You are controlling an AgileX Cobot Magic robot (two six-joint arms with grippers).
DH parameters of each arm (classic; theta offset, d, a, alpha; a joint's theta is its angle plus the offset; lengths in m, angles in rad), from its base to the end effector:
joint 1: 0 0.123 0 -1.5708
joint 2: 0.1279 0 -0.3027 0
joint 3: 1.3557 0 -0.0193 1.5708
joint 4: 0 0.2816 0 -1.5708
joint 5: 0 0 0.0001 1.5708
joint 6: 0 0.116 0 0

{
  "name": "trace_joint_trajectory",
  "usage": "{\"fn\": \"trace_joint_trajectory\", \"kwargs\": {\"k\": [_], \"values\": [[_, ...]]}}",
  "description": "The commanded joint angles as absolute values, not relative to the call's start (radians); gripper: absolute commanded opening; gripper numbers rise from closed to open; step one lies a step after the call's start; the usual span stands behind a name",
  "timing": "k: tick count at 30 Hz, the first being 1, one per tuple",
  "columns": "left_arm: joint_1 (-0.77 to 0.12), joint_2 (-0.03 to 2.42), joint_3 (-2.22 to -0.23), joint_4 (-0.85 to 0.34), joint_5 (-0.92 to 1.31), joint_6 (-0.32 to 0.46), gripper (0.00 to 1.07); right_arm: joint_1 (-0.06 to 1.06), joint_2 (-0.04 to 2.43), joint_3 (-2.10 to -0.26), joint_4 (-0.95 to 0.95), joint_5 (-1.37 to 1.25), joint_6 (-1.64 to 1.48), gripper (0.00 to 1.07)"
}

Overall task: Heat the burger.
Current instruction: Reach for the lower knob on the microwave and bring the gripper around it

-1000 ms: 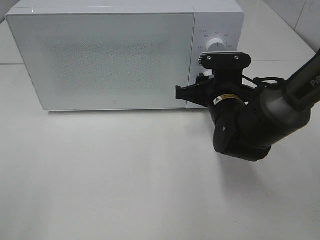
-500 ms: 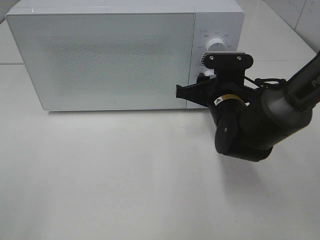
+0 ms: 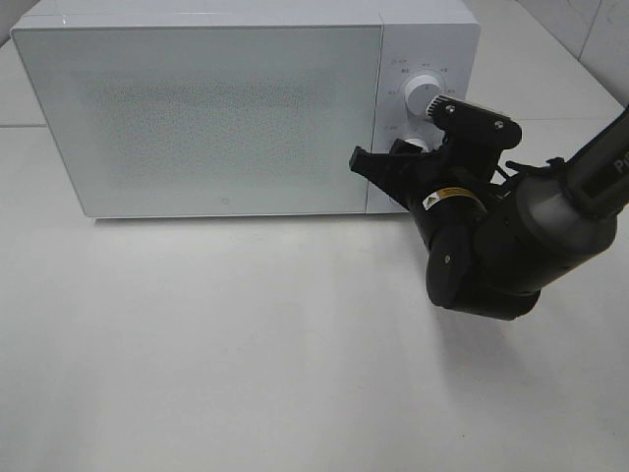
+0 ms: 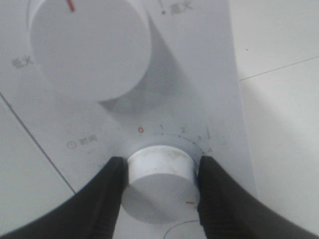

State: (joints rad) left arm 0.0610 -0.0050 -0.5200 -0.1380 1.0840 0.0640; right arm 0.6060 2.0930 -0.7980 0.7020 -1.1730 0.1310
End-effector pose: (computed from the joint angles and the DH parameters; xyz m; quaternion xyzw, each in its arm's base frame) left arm 0.0225 -0.0128 0.2857 0.0056 0.8508 -0.0361 0.5243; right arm 0.3628 0.1674 0.0944 0.1482 0.7308 0.1086 0.6574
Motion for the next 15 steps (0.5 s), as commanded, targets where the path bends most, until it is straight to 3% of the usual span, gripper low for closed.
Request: {"fn": "trace_joint_trajectory", "kwargs": {"k": [1, 15], "values": [[0.063, -0.022, -0.519, -0.142, 1.073, 0.058, 1.0, 0.608, 2.087, -0.823, 0.584, -1.194, 0.324, 0.0], [0.063, -0.022, -0.519, -0.142, 1.073, 0.058, 1.0, 0.608, 2.087, -0.823, 0.535, -1.182, 1.077, 0.0]]}}
